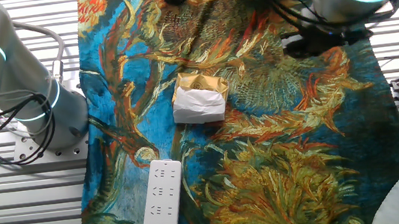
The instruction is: Grasp the handle and open the drawer
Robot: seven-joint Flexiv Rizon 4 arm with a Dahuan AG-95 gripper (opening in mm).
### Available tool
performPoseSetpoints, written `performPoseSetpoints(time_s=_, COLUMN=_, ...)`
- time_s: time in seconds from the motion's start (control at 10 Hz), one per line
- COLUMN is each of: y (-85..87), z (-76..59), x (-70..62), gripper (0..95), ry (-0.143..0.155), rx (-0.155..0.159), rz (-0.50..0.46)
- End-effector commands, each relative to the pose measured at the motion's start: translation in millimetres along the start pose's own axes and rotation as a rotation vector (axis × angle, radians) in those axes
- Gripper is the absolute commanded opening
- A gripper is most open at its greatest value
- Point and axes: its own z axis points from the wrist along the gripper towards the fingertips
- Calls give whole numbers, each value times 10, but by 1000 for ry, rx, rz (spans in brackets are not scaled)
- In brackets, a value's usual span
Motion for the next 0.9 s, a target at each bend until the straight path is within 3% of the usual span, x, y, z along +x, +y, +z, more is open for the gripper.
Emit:
performPoseSetpoints(time_s=0.1, y=14, z=59, x=-101, gripper=0, ry=-35, rx=-10, rz=-10)
performPoseSetpoints(time_s=0.3, y=23, z=80, x=-141, gripper=0, ry=-43, rx=-17, rz=-29)
performPoseSetpoints(time_s=0.6, y=53, z=121, x=-208, gripper=0, ry=-95, rx=-17, rz=-14)
performPoseSetpoints(time_s=0.9, y=81, z=174, x=-319, gripper=0, ry=-95, rx=-18, rz=27)
